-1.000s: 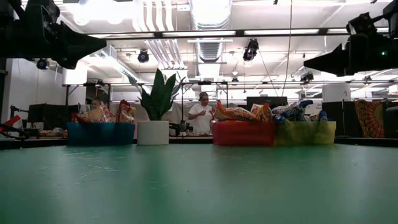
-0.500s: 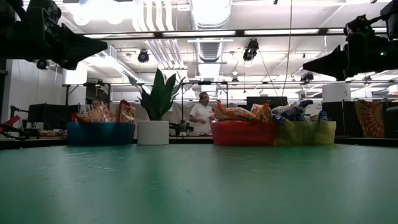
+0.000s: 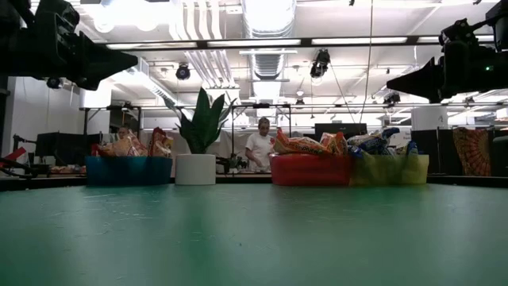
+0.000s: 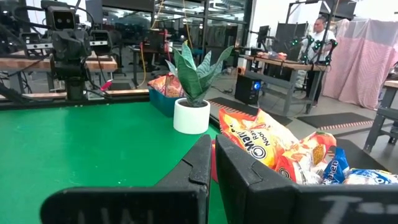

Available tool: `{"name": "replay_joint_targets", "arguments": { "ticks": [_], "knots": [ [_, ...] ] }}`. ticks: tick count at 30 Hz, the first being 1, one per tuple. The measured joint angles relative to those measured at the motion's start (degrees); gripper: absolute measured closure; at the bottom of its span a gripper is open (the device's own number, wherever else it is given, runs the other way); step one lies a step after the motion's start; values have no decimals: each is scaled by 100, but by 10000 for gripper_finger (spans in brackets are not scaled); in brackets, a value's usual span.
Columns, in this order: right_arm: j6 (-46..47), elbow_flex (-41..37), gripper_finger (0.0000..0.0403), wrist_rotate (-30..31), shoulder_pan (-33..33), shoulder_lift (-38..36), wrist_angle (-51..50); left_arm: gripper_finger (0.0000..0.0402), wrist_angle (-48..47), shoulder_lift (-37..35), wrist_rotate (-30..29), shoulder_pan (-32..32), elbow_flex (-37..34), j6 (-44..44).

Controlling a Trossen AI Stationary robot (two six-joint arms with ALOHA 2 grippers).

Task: Sort Maruchan noodles
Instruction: Return to Home Position

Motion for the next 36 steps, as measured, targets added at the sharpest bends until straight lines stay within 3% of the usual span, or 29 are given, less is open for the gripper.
{"name": "replay_joint_targets", "arguments": {
  "ticks": [36],
  "knots": [
    [-3, 2, 390, 3, 0, 0, 11, 402, 1, 325, -1, 0, 0, 1]
  ]
}}
